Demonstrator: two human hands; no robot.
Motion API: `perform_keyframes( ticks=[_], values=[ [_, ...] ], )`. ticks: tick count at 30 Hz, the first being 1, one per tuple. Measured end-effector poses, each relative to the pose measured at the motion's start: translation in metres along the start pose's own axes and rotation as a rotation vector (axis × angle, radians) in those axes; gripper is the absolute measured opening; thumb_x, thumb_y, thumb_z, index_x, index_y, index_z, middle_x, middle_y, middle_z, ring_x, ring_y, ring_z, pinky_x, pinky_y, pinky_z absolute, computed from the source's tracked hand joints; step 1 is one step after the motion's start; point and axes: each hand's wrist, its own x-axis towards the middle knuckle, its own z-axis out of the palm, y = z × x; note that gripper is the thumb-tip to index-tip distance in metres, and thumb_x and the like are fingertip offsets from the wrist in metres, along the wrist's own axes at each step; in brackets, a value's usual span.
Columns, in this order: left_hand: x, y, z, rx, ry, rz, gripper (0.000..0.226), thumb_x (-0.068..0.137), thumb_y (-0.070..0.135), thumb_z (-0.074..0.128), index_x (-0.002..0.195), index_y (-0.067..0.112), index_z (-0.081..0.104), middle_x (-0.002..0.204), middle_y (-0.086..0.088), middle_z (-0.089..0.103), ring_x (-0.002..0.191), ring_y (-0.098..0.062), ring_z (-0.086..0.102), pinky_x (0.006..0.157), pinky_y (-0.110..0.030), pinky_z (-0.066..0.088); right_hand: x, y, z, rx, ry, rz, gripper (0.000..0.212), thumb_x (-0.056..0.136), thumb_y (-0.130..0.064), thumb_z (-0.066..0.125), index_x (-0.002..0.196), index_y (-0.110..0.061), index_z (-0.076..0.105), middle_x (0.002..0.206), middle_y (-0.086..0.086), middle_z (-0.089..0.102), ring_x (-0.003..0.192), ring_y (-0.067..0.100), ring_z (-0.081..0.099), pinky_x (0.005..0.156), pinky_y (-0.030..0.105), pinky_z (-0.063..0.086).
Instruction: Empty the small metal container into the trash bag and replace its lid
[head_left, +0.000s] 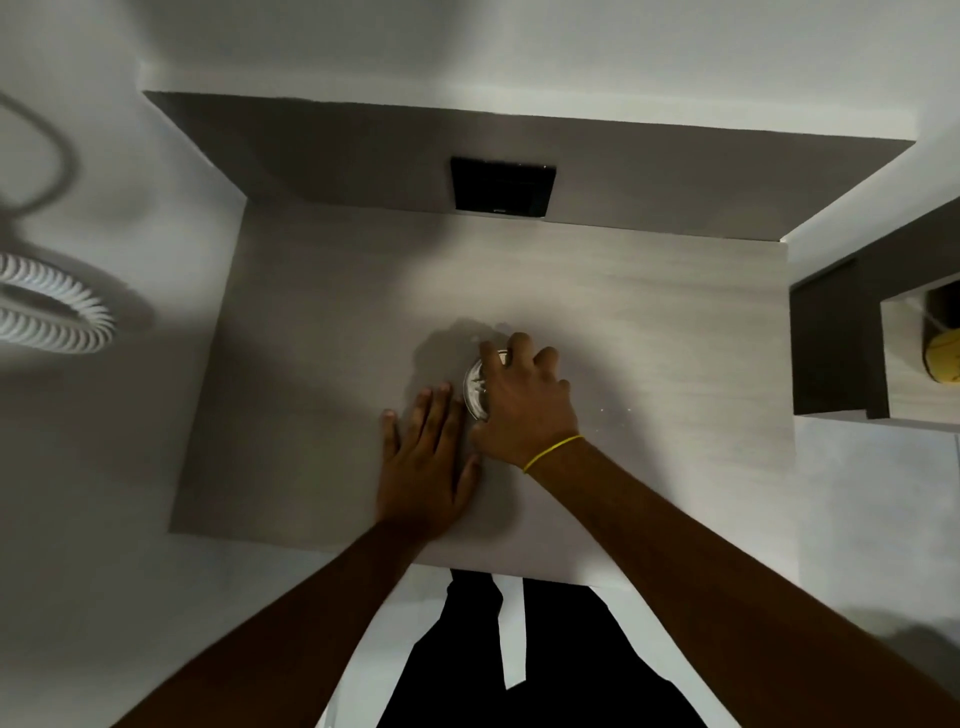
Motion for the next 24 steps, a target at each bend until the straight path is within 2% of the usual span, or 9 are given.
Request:
perform_keyframes(
  ticks=[5,14,20,23,24],
  values=[
    [0.001,0.003,-0.002,0.000,-0.005,-0.006,0.077,0.105,0.056,0.039,0.170,0.015,0.029,0.180,-0.010,0.021,0.167,-0.030,0.015,0.129,-0.067,0.011,0.007,0.003,0.011,-0.075,0.023,0.021,0.109,0.068,-0.046,0.084,0.162,-0.025,0.033,0.156,0.014,0.034,0.131,0.047,0.045,0.089,0.055,0.059],
    [0.000,0.002,-0.002,0.006,-0.042,0.004,0.079,0.105,0.056,0.043,0.170,0.015,0.027,0.180,-0.010,0.021,0.168,-0.030,0.012,0.130,-0.067,0.010,0.002,0.008,0.023,-0.013,0.018,0.005,0.114,0.065,-0.037,0.083,0.164,-0.028,0.029,0.158,0.012,0.030,0.134,0.044,0.041,0.088,0.057,0.062],
    [0.000,0.006,-0.011,0.062,-0.157,0.007,0.079,0.104,0.054,0.041,0.169,0.012,0.029,0.180,-0.013,0.021,0.167,-0.035,0.015,0.127,-0.071,0.017,0.002,0.006,0.021,-0.041,-0.003,-0.026,0.100,0.074,-0.044,0.077,0.162,-0.033,0.031,0.166,0.010,0.027,0.145,0.044,0.035,0.097,0.054,0.057],
    [0.010,0.009,-0.034,0.045,-0.213,-0.014,0.075,0.104,0.052,0.037,0.169,0.013,0.032,0.178,-0.013,0.026,0.165,-0.036,0.021,0.123,-0.074,0.024,0.000,0.001,0.001,-0.043,0.003,-0.002,0.103,0.076,-0.054,0.072,0.165,-0.039,0.022,0.167,0.009,0.026,0.147,0.045,0.034,0.102,0.058,0.051],
    [0.019,0.007,-0.055,0.042,-0.150,0.035,0.073,0.104,0.049,0.039,0.168,0.014,0.034,0.178,-0.012,0.028,0.165,-0.035,0.022,0.122,-0.075,0.026,-0.007,0.000,-0.019,-0.036,0.062,-0.008,0.106,0.076,-0.059,0.069,0.166,-0.040,0.017,0.168,0.009,0.025,0.147,0.046,0.034,0.104,0.060,0.049]
  ],
)
